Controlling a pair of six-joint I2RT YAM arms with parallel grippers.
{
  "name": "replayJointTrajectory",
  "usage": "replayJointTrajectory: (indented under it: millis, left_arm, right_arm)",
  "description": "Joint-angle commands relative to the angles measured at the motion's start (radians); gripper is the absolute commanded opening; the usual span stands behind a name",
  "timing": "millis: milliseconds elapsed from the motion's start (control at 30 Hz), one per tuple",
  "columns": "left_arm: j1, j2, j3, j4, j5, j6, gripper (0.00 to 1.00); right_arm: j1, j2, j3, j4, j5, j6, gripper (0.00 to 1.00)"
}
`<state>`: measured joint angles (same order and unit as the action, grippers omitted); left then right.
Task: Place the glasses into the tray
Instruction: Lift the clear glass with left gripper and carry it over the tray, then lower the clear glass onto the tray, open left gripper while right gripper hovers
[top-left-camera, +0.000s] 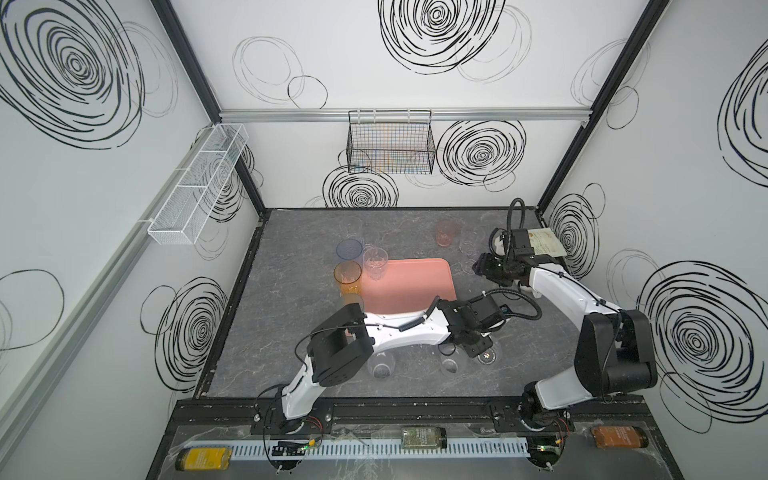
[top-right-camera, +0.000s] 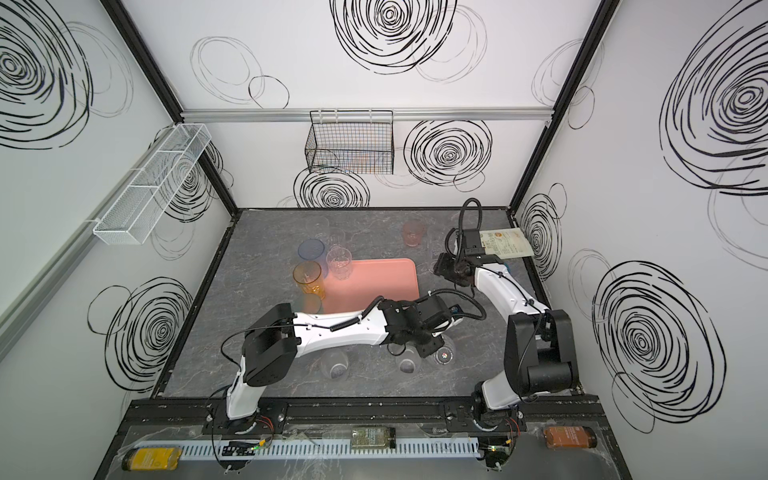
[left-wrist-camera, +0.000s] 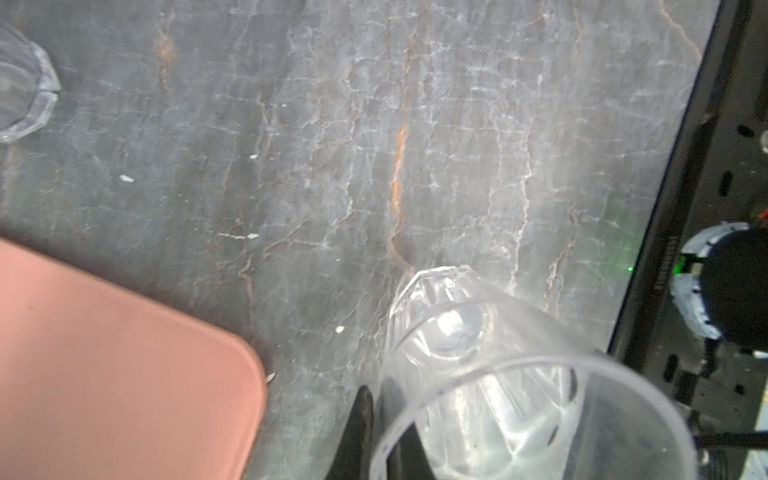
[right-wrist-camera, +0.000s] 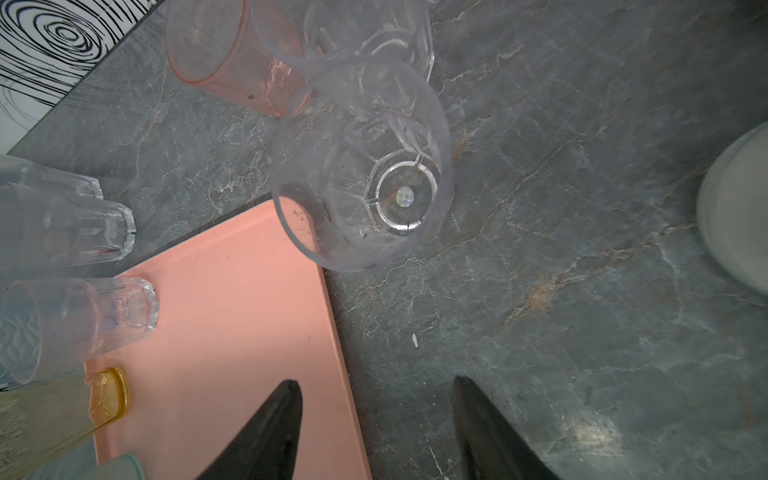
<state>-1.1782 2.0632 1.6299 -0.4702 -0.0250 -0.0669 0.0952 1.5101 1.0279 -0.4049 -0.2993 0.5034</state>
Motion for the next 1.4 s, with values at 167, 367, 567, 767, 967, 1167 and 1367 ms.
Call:
replayJointTrajectory:
  millis: [167,367,567,767,967,1167,1367]
  left_arm:
    - [0.066,-0.177,-0.049,0.09,-0.027,0.006,0.0]
    - [0.108,-0.26,-0.094,0.077,-0.024,0.024,0.0]
    - [0.191,-0.334,-0.16,0.019,-0.029,0.074,0.0]
    - [0.334,-0.357,-0.194,-0.112,-0.038,0.157,0.0]
    - [0.535,-0.343,-0.207,-0.199,-0.06,0.134,0.0]
    - [0.631,-0.322,-0.204,-0.208,-0.111,0.111,0.0]
    - [0.647,-0.275,-0.186,-0.214,-0.125,0.116,0.0]
  right_arm:
    - [-0.014,-0.023,0.043,-0.005,0.063,-0.002,0.82]
    - [-0.013,-0.011,0.067,-0.011,0.063,0.003,1.0]
    - [0.007,0.001,0.089,-0.019,0.045,-0.009,1.0]
    - [0.074,0.02,0.107,-0.023,0.067,-0.028,1.0]
    - [0.169,0.046,0.15,-0.031,0.098,-0.043,1.0]
    - [0.239,0.077,0.159,-0.02,0.088,-0.046,1.0]
    - [0.341,0.067,0.11,0.041,0.095,-0.089,1.0]
